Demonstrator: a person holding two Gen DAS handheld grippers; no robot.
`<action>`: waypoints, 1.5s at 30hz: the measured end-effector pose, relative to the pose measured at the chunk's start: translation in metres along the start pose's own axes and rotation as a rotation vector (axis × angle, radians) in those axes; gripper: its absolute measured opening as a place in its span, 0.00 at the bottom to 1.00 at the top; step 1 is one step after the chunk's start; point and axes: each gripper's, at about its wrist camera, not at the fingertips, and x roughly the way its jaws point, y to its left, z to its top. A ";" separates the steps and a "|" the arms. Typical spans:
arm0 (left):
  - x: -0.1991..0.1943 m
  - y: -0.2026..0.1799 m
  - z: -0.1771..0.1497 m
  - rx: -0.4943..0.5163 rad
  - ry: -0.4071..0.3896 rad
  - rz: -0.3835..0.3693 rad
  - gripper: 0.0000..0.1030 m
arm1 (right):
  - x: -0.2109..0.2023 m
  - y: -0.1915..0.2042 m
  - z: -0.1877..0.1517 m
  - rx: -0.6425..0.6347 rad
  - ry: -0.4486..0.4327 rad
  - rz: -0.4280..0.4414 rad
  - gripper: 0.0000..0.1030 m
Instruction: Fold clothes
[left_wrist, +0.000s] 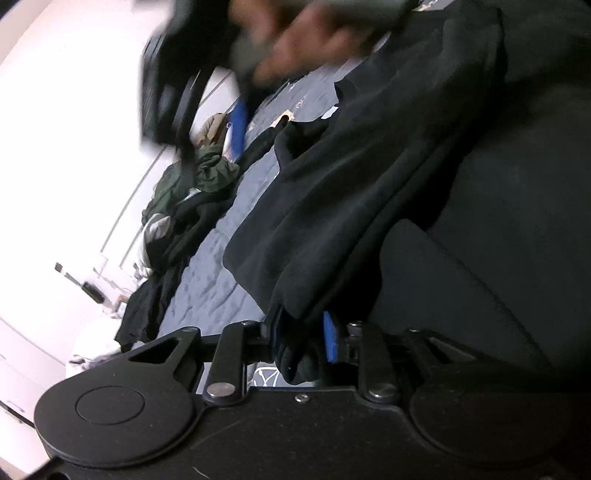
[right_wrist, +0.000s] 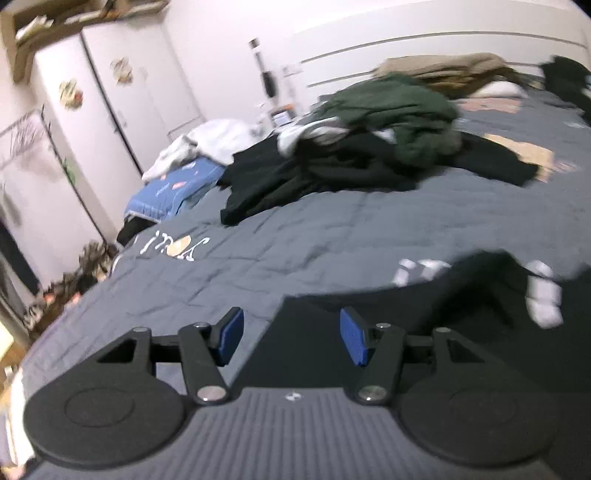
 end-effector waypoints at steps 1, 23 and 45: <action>0.001 -0.001 0.000 0.001 0.000 0.000 0.24 | 0.013 0.003 0.004 -0.022 0.013 -0.008 0.55; -0.014 0.038 -0.007 -0.066 -0.037 0.016 0.14 | 0.101 0.013 0.020 0.122 0.071 -0.007 0.00; 0.019 0.073 -0.038 -0.635 0.043 -0.185 0.14 | 0.144 0.010 0.012 -0.029 0.379 -0.035 0.09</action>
